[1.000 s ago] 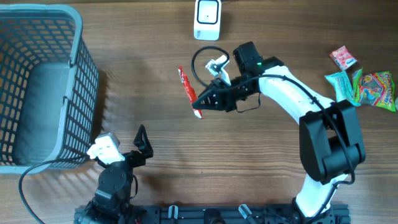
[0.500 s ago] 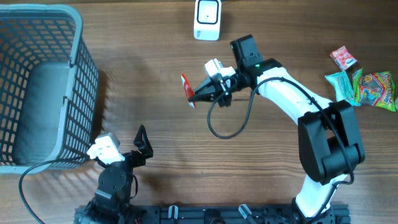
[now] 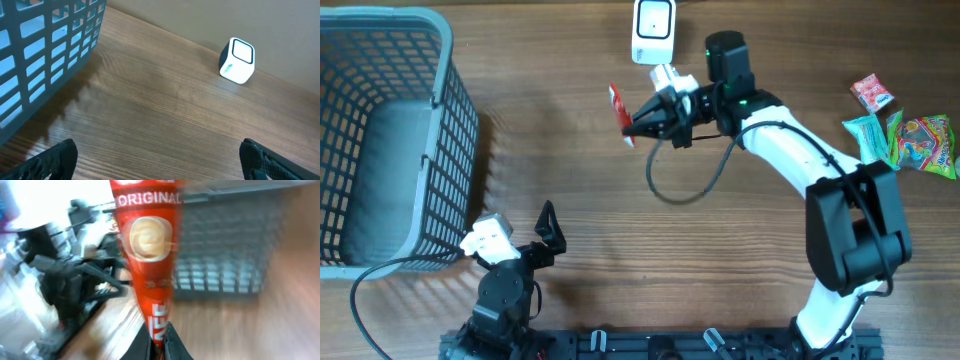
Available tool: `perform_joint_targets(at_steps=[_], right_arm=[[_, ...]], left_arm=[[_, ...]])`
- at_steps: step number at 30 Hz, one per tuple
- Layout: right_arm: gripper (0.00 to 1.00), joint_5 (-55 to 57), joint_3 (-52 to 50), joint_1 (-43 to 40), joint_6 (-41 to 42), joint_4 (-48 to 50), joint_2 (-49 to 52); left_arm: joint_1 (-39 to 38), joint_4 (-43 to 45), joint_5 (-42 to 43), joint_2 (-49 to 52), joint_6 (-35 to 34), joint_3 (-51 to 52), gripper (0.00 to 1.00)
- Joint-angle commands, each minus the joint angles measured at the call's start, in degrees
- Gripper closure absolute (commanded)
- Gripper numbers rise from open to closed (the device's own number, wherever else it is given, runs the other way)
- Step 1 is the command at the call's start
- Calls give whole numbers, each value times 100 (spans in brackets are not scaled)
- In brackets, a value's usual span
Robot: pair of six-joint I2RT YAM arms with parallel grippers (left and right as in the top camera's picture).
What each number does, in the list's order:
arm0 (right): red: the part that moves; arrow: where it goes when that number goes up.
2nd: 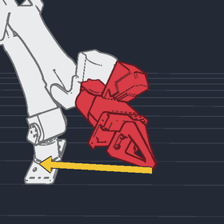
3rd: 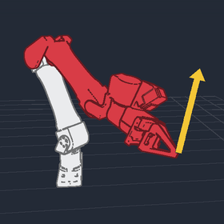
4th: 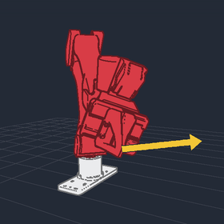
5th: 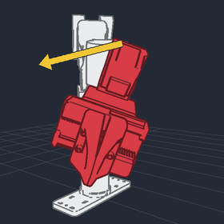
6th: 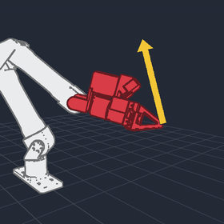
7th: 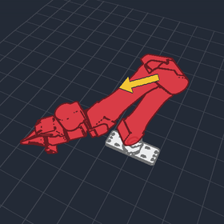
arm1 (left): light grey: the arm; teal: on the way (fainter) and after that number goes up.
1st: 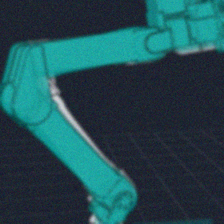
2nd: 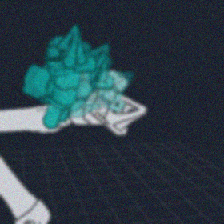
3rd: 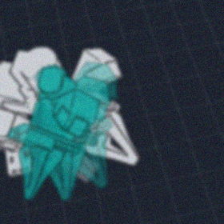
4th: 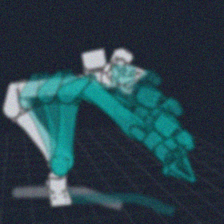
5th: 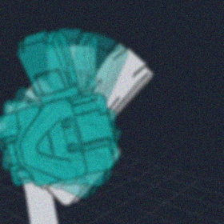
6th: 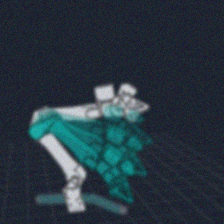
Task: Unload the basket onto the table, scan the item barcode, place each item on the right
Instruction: 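Hold the Nescafe sachet up to the white scanner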
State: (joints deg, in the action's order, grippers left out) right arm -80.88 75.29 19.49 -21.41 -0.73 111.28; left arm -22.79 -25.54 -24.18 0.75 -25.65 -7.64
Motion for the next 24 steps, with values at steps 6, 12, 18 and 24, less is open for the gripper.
perform_joint_targets(at_steps=[6, 12, 18, 24], right_arm=[[95, 5731, 81, 59, 4690, -479, -83], [95, 7860, 1272, 485, 4564, -863, 579], [95, 7661, 3989, 476, 4712, -2450, 2468], [95, 7639, 4129, 396, 4903, -2573, 2800]], left_arm=[[-20, 17, -35, -39, -33, 24, 0], [-20, 20, -35, -39, -33, 24, 0], [-20, 17, -35, -39, -33, 24, 0], [-20, 17, -35, -39, -33, 24, 0]])
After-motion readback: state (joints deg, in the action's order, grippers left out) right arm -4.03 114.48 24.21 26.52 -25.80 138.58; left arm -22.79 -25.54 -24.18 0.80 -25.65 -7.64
